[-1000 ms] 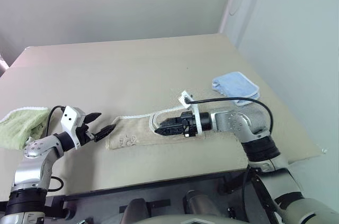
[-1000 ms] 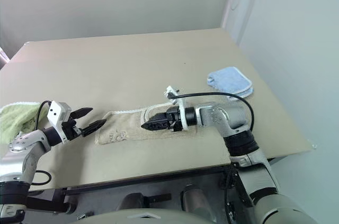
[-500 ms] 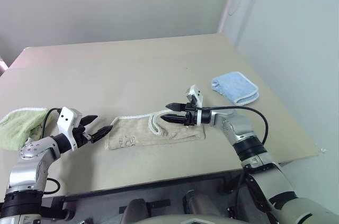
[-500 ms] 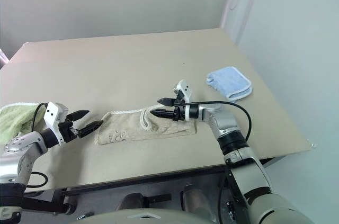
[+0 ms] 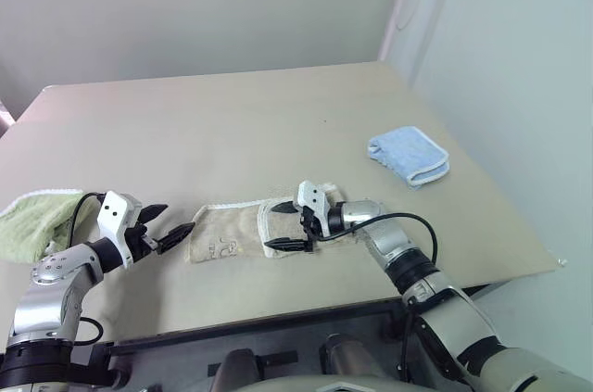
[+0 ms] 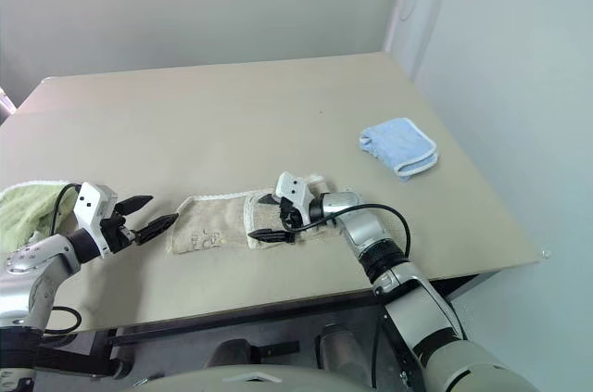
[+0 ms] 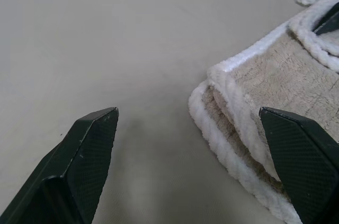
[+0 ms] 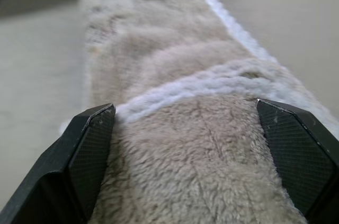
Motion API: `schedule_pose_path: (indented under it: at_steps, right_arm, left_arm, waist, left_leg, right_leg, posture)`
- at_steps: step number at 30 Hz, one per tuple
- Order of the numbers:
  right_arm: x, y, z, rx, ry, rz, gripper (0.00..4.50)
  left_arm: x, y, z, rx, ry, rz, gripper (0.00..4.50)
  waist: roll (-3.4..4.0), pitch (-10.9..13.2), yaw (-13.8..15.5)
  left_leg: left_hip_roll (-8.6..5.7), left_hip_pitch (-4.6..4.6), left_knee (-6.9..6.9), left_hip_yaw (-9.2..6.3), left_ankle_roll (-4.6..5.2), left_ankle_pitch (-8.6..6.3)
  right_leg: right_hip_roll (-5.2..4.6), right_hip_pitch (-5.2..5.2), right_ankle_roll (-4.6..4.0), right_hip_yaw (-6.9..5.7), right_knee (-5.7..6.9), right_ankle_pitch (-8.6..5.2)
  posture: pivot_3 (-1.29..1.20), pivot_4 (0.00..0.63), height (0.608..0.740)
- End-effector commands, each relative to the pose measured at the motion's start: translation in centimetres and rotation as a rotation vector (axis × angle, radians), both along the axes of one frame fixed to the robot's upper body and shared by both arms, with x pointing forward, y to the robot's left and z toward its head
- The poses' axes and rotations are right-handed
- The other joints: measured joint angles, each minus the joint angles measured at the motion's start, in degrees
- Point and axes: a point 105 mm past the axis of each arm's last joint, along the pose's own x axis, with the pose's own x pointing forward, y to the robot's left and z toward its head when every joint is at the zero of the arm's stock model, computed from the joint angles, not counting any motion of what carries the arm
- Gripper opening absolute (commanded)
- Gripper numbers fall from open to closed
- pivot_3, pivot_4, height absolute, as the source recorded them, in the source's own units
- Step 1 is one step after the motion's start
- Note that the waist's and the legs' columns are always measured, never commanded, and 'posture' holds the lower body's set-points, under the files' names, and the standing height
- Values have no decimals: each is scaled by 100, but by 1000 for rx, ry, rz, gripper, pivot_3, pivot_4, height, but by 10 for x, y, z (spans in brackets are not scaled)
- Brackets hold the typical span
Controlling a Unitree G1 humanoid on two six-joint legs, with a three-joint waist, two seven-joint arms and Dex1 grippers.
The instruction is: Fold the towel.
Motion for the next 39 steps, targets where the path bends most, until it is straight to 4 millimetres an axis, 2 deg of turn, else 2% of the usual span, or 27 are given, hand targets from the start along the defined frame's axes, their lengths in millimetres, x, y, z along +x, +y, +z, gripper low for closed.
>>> schedule_pose_path:
  at_steps: [1,4,8,15,17,21,26,32,34,37,39]
  right_arm:
    - [14,-9,0,-61,-41,-57,4444]
    - [12,-10,11,1,18,-38,4444]
    - [6,-7,38,152,107,-13,4444]
    - [6,-4,71,273,146,-60,4444]
    - [8,-3,73,283,153,-81,4444]
    - [13,-1,70,288,168,-124,4444]
    - [14,2,66,285,168,-140,4444]
    - [16,6,65,287,165,-153,4444]
    - [19,5,66,293,170,-168,4444]
    - [22,4,63,277,161,-187,4444]
    - [22,4,62,272,157,-193,4444]
  left_arm:
    - [2,4,17,36,-48,-7,4500]
    - [-2,7,18,9,-13,-2,4500]
    - [-11,10,31,-115,28,-13,4500]
    - [-31,12,52,-319,132,4,4500]
    - [-37,7,53,-357,176,15,4500]
    - [-57,-18,45,-482,373,38,4500]
    - [-78,-42,49,-558,448,0,4500]
    - [-93,-58,30,-532,567,32,4500]
    - [-93,-60,18,-520,603,72,4500]
    - [-82,-58,0,-561,633,185,4500]
    - [-78,-58,-4,-590,634,224,4500]
  waist:
    - [0,0,-6]
    - [0,0,-2]
    - [1,1,12]
    - [5,4,-25]
    - [4,3,-67]
    - [4,4,-117]
    - [3,5,-131]
    - [3,5,-131]
    - [6,7,-124]
    - [5,6,-111]
    - [1,3,-106]
  left_leg:
    - [0,2,1,0,-1,1]
    - [0,3,4,-4,-1,1]
    - [0,-8,3,-6,-1,1]
    - [2,-10,-10,-5,-1,1]
    - [3,-9,-8,-5,-1,1]
    - [3,-10,-5,-5,-2,0]
    - [6,-10,-11,-7,-2,0]
    - [4,-7,-6,-7,-3,-1]
    - [3,-7,-6,-5,-4,-1]
    - [1,-7,-6,-6,-5,-2]
    - [0,-10,-7,-7,-5,-2]
  right_leg:
    - [0,1,-2,0,0,2]
    - [0,4,-3,0,1,2]
    - [0,-2,-2,-1,0,2]
    - [1,-14,-2,-2,0,-1]
    - [0,-12,-3,-1,0,-2]
    - [-4,-7,-3,-1,-6,-2]
    - [0,-13,-3,-1,-6,-2]
    - [-1,-11,-5,-1,-8,-3]
    - [-2,-16,-5,-1,-14,-3]
    - [-5,-26,-5,-2,-24,-2]
    - [-5,-15,-5,-2,-26,-2]
  posture:
    - [0,0,740]
    - [0,0,740]
    - [0,0,740]
    - [0,0,740]
    - [0,0,740]
    - [0,0,740]
    - [0,0,740]
    - [0,0,740]
    - [0,0,740]
    - [0,0,740]
    - [0,0,740]
